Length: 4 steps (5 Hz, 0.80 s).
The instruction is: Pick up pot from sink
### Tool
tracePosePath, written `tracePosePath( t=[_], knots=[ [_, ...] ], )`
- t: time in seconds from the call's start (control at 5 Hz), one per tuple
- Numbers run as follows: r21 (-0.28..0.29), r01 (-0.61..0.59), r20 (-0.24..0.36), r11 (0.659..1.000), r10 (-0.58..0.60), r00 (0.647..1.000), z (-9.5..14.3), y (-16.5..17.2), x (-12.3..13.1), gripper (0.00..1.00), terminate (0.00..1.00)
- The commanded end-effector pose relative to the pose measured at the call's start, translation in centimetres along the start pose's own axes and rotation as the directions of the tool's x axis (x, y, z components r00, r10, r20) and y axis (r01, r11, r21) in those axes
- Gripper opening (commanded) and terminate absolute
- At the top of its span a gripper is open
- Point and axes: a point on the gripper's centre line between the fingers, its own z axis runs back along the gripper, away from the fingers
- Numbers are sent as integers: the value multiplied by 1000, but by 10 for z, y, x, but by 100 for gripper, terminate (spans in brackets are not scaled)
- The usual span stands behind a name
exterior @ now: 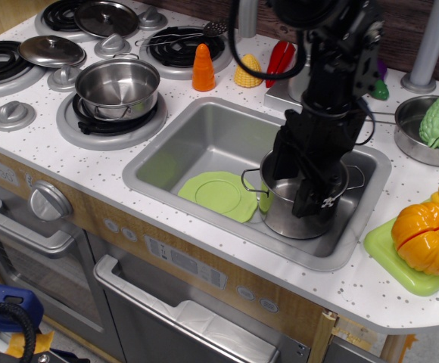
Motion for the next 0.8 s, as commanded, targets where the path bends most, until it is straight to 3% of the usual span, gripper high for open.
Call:
tracePosePath(
  t=[0.0,0.2,0.6],
  knots=[
    [29,41,85,999,-43,995,-8,7,5,100,0],
    [46,73,86,996,-77,993,-15,10,10,100,0],
    [36,52,155,998,-57,986,-35,8,12,100,0]
  ],
)
